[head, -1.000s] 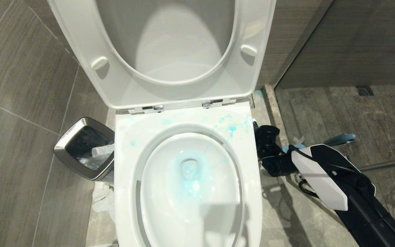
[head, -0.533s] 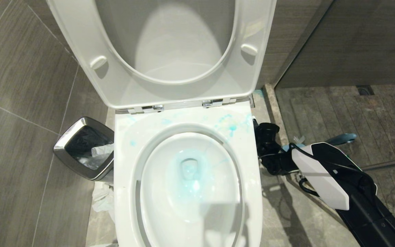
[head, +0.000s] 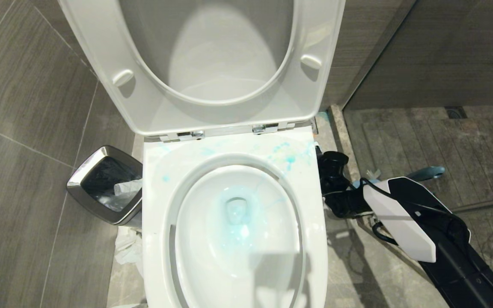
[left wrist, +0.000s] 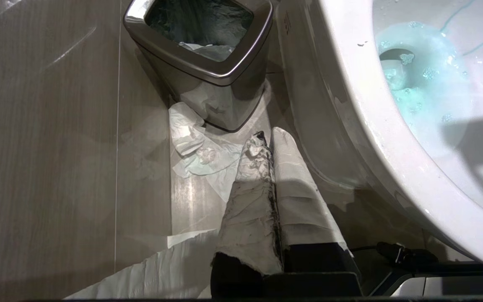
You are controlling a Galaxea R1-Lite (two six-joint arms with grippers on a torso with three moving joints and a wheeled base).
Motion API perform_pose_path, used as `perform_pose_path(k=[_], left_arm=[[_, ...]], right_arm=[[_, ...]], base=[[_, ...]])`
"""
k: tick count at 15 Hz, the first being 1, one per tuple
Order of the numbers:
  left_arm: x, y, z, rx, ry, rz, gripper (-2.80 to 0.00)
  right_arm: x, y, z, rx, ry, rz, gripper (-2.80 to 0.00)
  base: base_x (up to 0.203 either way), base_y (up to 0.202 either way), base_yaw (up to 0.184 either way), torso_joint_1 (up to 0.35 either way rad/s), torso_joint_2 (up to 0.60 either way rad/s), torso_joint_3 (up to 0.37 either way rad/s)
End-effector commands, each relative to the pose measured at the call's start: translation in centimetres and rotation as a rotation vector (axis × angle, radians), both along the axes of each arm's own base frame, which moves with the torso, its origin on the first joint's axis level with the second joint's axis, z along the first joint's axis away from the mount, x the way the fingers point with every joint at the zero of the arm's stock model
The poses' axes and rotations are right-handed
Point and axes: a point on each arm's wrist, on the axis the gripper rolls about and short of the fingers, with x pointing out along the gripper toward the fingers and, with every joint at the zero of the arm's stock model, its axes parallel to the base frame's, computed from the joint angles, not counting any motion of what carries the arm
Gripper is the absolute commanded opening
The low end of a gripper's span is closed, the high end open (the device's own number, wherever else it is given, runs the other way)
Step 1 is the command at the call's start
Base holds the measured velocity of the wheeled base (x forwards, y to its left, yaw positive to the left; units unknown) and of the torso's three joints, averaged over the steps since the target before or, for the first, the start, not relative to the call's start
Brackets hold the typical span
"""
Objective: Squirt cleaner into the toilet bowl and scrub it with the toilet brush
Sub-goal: Place the cleaning agent on the floor
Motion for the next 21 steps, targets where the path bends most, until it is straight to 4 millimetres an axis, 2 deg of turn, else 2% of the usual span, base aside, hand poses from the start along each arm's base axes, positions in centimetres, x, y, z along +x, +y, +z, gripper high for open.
perform_pose_path(k=[1, 21], left_arm=[[0.0, 0.0, 0.0, 0.000, 0.000, 0.000, -2.80], [0.0, 0.0, 0.0, 0.000, 0.001, 0.001, -2.80]], right_arm=[[-0.1, 0.3, 0.2, 0.001, -0.007, 0.005, -2.80], [-0.3, 0.2, -1.3, -0.015, 0.030, -0.014, -2.80]], base=[[0.000, 0.000, 0.000, 0.000, 0.00, 0.000], [0.000, 0.000, 0.000, 0.000, 0.00, 0.000]])
